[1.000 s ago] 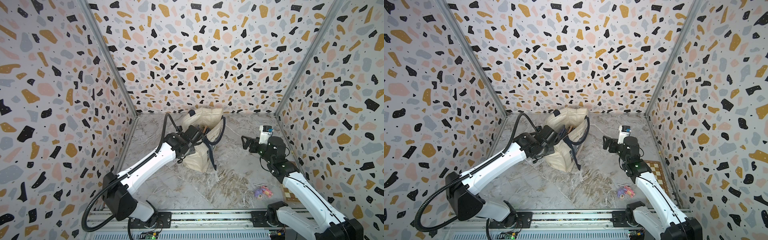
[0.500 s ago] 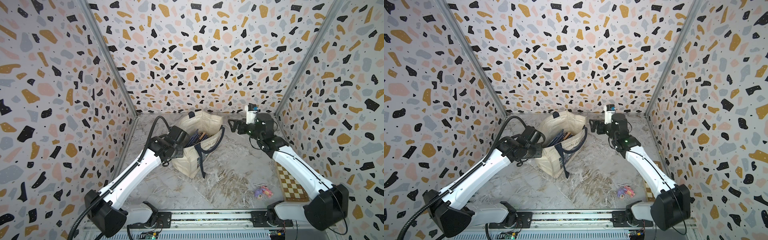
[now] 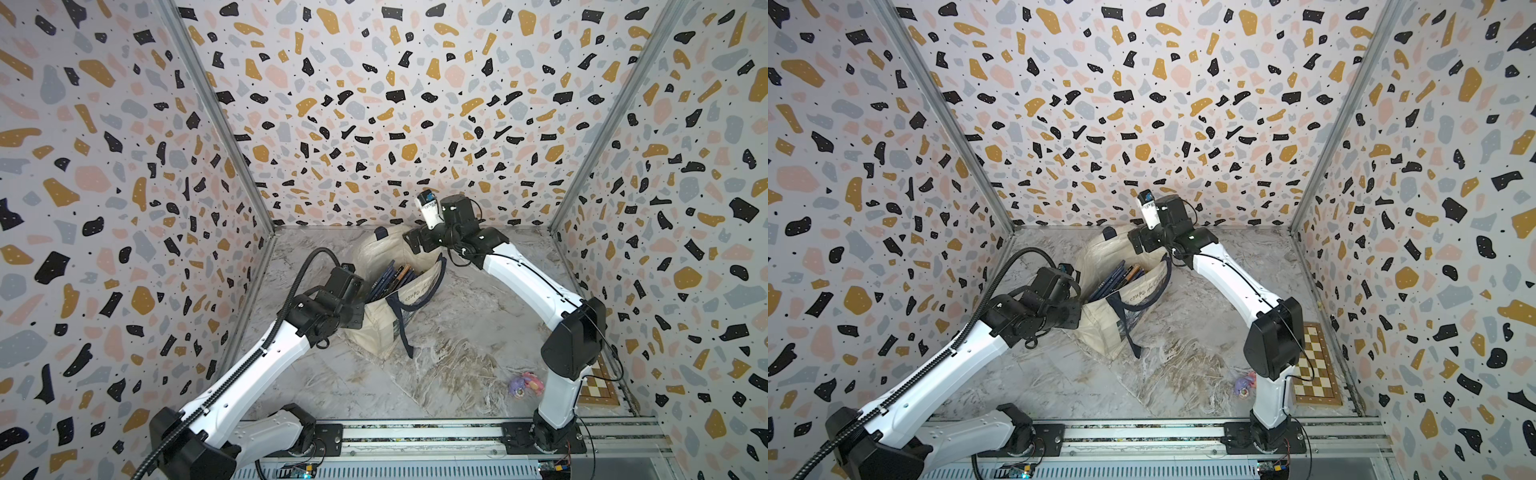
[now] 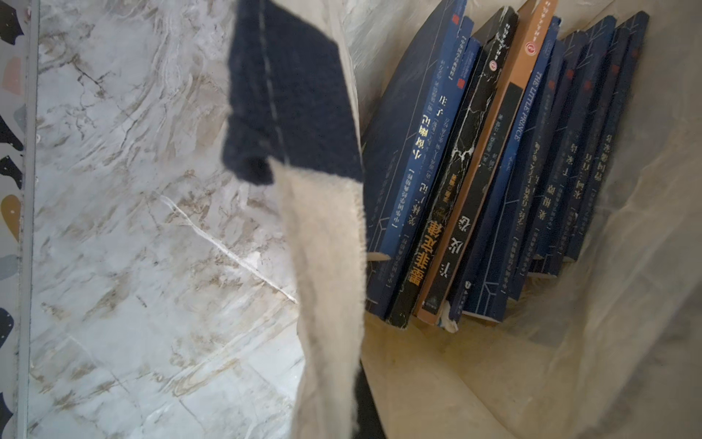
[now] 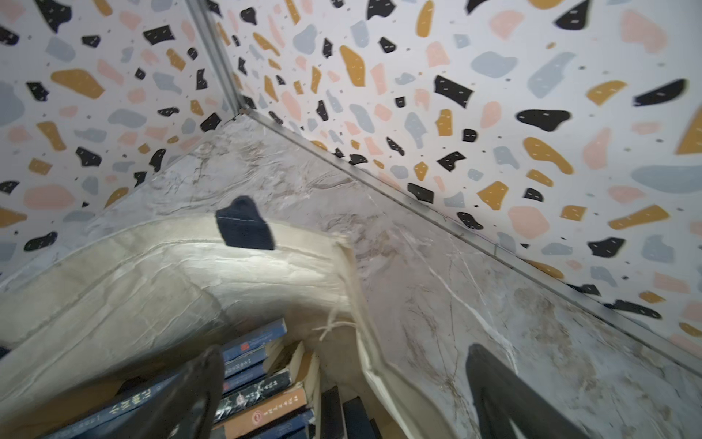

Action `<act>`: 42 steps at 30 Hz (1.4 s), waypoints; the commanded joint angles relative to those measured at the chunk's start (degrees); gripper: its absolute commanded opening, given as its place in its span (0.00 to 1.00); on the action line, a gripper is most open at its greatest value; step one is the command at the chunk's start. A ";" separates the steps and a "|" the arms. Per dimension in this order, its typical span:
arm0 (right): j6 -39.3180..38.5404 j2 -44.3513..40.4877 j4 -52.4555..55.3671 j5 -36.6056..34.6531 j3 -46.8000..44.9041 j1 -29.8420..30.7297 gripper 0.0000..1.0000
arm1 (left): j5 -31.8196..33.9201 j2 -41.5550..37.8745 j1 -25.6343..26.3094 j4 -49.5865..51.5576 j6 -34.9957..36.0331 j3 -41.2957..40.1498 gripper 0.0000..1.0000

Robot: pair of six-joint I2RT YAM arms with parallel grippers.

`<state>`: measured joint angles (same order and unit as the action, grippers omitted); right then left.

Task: Take out the books from the canvas bag
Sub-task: Adjust the canvas bag at the center of the board.

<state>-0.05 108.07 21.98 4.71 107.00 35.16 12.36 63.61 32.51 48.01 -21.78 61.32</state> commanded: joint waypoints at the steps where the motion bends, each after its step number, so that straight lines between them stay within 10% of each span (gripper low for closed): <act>1: -6.19 1.96 5.96 -1.22 5.47 1.29 1.00 | -0.49 -2.52 -0.17 -1.79 3.13 -1.26 0.00; 13: -9.11 17.22 14.49 -16.89 19.05 2.86 0.90 | 1.96 -4.38 -0.17 -1.41 4.27 -1.99 0.00; 26: -5.21 19.18 15.25 -4.61 19.74 0.63 0.00 | 4.41 -3.63 -0.24 -2.58 3.66 -2.08 0.00; 42: 11.33 15.21 0.09 21.23 28.85 -5.49 0.00 | 7.95 2.85 -9.02 -20.99 -4.89 9.15 0.00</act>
<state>4.40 132.27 34.13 16.14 134.32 31.16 15.81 67.88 23.99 41.41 -26.17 66.78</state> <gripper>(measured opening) 0.066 0.047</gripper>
